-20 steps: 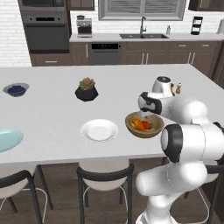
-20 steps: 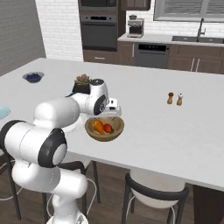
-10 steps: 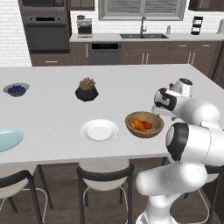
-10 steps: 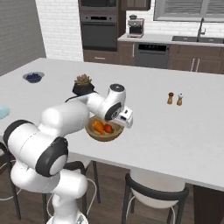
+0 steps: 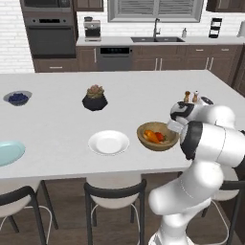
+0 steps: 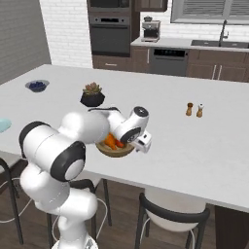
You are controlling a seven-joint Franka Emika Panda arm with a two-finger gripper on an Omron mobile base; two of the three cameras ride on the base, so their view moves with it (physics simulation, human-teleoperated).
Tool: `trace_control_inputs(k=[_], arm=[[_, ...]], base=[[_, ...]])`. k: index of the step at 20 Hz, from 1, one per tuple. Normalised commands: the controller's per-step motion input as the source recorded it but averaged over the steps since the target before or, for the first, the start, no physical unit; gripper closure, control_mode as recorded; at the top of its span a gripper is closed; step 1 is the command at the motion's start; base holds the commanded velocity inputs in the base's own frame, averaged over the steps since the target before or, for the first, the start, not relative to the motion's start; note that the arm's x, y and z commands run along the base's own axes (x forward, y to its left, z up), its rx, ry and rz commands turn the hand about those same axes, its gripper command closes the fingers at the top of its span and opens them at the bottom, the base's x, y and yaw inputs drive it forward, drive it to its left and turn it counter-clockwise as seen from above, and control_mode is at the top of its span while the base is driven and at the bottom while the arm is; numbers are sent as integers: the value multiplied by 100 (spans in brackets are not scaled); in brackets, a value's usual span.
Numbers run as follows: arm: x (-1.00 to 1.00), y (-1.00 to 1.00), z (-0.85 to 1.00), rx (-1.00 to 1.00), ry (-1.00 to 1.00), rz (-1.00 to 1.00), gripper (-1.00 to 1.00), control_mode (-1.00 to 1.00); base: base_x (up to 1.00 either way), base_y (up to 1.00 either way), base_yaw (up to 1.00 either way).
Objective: Pick the chicken drumstick and tomato from their plates and place them in the bowl. Then put the bowl in the fridge.
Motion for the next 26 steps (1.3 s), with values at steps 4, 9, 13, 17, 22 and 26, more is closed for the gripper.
trace_control_inputs(k=[4,9,13,17,22,26], arm=[[32,7,-46,6,1,-3,-100,-100],[22,8,-36,1,3,-6,100,-100],[4,9,-6,0,0,-4,100,-100],[0,20,0,0,0,-1,100,-100],[-27,5,20,0,-6,-10,100,-100],[-61,-1,67,4,-12,-16,100,-100]], base=[[0,0,0],[0,0,0],[0,0,0],[0,0,0],[0,0,0],[0,0,0]])
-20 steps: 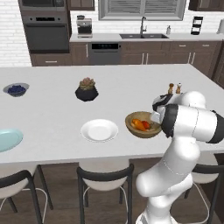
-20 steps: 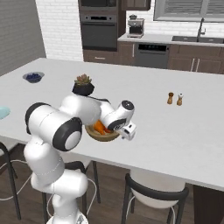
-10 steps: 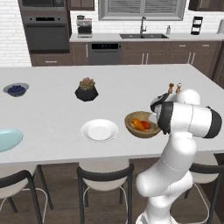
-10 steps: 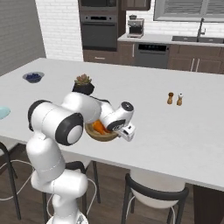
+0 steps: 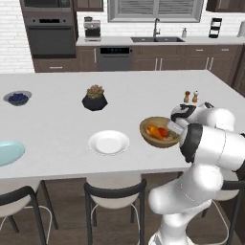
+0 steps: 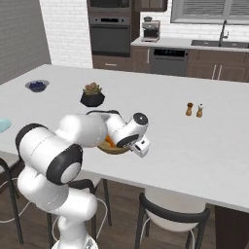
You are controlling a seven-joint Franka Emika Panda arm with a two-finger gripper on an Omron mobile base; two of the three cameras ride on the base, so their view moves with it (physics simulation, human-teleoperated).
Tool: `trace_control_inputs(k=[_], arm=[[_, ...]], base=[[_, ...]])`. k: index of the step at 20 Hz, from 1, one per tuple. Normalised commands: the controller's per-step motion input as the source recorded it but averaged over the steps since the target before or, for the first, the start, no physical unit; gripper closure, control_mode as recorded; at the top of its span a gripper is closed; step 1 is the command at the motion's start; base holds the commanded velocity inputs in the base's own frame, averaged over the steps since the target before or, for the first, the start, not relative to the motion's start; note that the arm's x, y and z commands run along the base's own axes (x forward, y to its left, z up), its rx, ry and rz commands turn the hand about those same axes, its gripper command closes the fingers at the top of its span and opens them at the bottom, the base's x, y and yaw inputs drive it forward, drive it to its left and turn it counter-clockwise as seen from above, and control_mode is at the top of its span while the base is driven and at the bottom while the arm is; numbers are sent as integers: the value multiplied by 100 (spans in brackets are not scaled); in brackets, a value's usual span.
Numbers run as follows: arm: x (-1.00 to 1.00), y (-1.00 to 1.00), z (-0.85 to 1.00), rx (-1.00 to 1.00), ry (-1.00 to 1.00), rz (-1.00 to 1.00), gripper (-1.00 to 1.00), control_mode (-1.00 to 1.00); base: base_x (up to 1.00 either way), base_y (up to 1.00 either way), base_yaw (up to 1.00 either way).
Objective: Pick the chicken drumstick and tomato from their plates and place them in the bowl. Then put the bowl in the fridge.
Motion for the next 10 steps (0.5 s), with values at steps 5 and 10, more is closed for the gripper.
trace_control_inputs(k=[5,10], arm=[[-63,0,66,13,-15,-13,100,-100],[-54,1,92,1,-2,-13,100,-100]], base=[[0,0,0],[0,0,0]])
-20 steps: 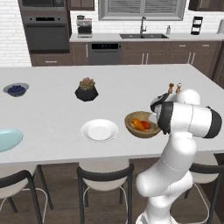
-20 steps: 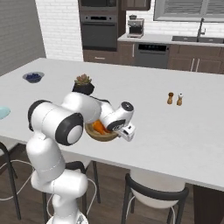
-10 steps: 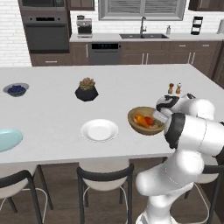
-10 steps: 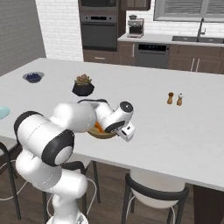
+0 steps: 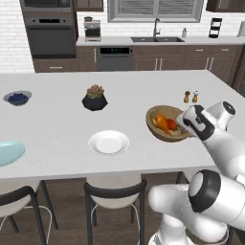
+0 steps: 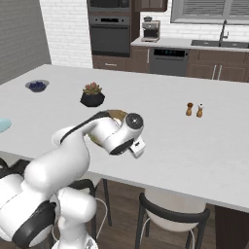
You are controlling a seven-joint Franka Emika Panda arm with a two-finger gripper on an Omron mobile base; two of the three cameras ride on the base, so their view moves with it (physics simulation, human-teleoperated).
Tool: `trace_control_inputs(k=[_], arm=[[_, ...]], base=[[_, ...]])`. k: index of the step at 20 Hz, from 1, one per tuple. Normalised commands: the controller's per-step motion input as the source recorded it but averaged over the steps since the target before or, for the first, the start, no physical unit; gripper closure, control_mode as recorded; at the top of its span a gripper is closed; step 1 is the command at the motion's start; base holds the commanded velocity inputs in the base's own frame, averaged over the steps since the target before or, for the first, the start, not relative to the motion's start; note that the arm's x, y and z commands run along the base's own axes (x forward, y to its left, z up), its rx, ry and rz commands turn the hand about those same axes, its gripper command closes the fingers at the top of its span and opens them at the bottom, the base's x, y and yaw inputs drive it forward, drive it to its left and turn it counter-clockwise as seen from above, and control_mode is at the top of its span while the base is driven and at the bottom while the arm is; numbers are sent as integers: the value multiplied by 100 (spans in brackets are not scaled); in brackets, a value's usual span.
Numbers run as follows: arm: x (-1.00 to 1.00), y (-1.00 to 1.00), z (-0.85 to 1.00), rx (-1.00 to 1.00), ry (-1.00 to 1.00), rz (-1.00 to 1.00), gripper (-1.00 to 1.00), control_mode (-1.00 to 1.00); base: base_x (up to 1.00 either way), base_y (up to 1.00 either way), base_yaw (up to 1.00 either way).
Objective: Pick the chicken drumstick and tomato from their plates and place them in the bowl. Then put the bowl in the fridge.
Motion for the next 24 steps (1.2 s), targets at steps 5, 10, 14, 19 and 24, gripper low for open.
trace_control_inputs(k=[5,10,14,19,24], arm=[[-49,0,81,0,6,-13,100,-100],[-36,5,51,0,4,-13,100,-100],[-36,0,49,0,5,-11,100,-100],[-74,0,60,0,2,-3,100,-100],[-97,1,60,2,0,0,100,-100]], base=[[0,0,0],[0,0,0],[0,0,0],[0,0,0],[0,0,0]])
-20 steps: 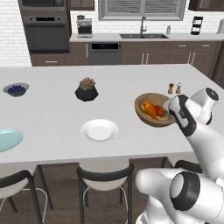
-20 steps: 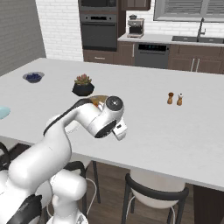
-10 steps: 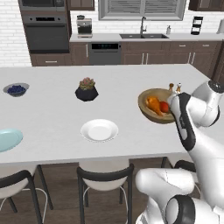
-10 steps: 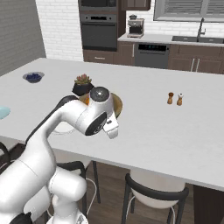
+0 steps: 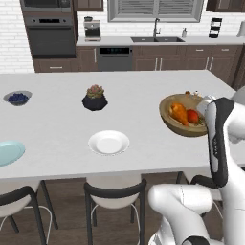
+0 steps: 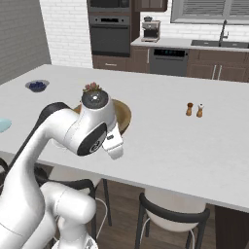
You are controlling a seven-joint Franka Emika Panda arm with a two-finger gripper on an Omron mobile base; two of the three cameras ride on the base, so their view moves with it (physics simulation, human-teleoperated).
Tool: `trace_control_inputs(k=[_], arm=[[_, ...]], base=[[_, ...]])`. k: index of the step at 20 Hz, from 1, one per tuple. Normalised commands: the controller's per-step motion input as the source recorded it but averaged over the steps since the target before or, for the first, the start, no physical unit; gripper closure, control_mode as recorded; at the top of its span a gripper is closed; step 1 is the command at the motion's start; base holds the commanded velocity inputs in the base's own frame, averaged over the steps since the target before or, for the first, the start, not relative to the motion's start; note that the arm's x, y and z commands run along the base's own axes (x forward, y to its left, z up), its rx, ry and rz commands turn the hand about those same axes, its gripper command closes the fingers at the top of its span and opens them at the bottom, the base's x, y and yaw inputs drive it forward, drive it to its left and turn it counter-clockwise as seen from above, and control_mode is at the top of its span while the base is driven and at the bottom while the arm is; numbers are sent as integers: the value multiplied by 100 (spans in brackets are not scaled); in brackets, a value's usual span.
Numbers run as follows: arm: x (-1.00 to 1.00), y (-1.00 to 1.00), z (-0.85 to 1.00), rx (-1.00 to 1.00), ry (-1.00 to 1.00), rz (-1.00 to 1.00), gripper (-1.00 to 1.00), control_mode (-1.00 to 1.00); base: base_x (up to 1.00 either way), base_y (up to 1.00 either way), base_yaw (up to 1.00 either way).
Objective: Pick the chicken drumstick and tomato from their plates and place them in the bowl. Then put the bowl in the fridge.
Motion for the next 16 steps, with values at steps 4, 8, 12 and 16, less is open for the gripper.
trace_control_inputs(k=[4,8,12,16], arm=[[-100,23,42,0,0,0,100,-100],[-25,8,7,0,0,0,100,100],[0,0,0,0,0,0,100,100],[0,0,0,0,0,0,100,100]], base=[[0,0,0],[-48,-3,-8],[-33,-65,-53],[0,-9,-97]])
